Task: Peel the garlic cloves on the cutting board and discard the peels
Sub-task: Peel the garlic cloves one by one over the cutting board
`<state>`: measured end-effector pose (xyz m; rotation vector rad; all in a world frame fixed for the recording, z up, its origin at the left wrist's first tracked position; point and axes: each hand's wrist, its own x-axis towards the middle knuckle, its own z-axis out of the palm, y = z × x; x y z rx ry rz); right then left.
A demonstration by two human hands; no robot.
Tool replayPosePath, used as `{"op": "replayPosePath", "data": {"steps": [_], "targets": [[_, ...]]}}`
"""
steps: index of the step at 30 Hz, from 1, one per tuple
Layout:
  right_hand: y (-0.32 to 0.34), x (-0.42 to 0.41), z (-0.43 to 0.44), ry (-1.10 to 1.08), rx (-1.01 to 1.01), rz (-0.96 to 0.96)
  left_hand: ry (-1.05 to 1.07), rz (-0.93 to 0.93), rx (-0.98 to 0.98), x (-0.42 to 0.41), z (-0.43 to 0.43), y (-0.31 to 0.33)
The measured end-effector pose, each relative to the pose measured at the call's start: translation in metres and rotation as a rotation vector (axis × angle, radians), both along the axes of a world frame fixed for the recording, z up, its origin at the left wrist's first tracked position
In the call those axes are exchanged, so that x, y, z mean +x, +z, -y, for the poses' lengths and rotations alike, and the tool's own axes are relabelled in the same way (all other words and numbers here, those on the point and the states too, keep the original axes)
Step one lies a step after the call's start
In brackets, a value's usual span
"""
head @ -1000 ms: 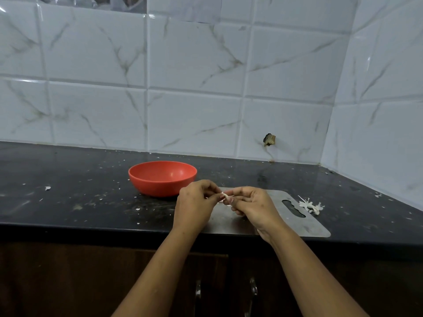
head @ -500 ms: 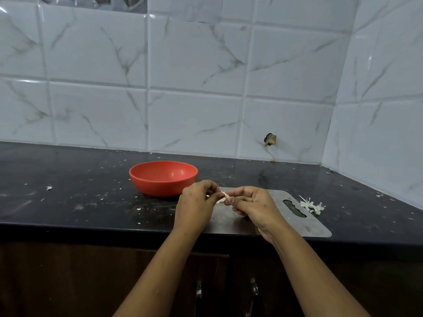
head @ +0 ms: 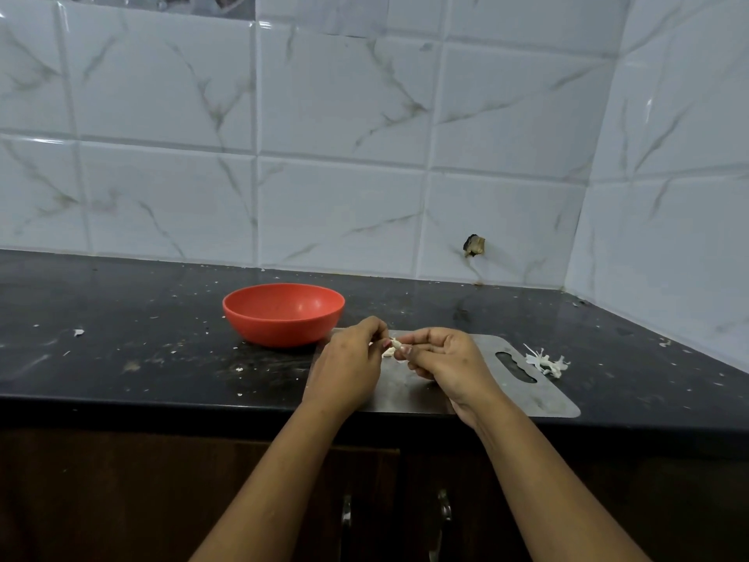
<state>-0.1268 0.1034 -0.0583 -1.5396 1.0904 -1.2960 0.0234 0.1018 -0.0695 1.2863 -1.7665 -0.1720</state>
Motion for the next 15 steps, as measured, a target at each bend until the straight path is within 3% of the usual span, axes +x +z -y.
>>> {"op": "replayPosePath", "data": {"steps": [9,15], "targets": [[-0.0011,0.0026,0.0017,-0.147,-0.010,0.060,-0.018,0.068,-0.029,-0.0033,0.0014,-0.0025],[-0.0003,0.0006,0.0037,-0.160,0.024,0.168,0.011,-0.006,0.007,-0.0025,-0.0003,-0.0013]]}}
